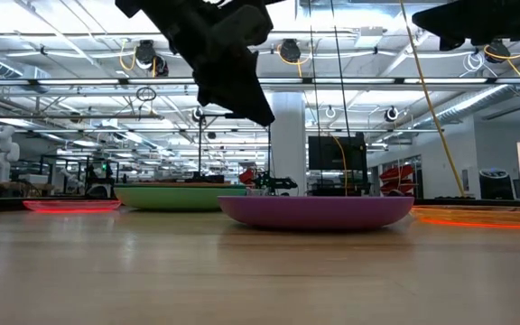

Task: Stack plastic plates
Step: Stack the purple plate on top of the dark orange plate

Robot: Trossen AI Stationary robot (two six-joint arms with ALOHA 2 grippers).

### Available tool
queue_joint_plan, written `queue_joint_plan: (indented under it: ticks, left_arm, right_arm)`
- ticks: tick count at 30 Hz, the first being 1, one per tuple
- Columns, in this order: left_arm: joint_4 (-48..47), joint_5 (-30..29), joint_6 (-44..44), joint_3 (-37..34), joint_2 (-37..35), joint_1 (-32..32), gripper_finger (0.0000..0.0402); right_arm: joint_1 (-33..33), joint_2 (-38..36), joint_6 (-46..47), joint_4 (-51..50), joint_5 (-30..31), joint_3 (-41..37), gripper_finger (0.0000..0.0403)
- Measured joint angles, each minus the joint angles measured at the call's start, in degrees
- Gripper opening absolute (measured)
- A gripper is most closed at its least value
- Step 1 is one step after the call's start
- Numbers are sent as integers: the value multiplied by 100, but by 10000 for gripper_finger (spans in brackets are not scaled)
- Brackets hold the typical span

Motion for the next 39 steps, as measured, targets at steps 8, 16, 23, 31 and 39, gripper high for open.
queue_joint_plan:
  ticks: [8,16,23,31,39]
  left_arm:
    - [212,1,201,-9,297,-25,53]
    - [156,2,167,0,419,-23,54]
    - [71,31,21,0,417,-3,89]
    - [56,-676,-27,0,417,-6,174]
    - [189,-856,487,-4,906,1,184]
  right_arm:
    - [0,-85,12,-52,149,0,6]
    - [0,-89,15,-33,162,0,6]
    - [0,-89,15,-33,165,0,6]
    - [0,-89,15,-33,167,0,6]
    - [0,-86,17,-48,167,0,6]
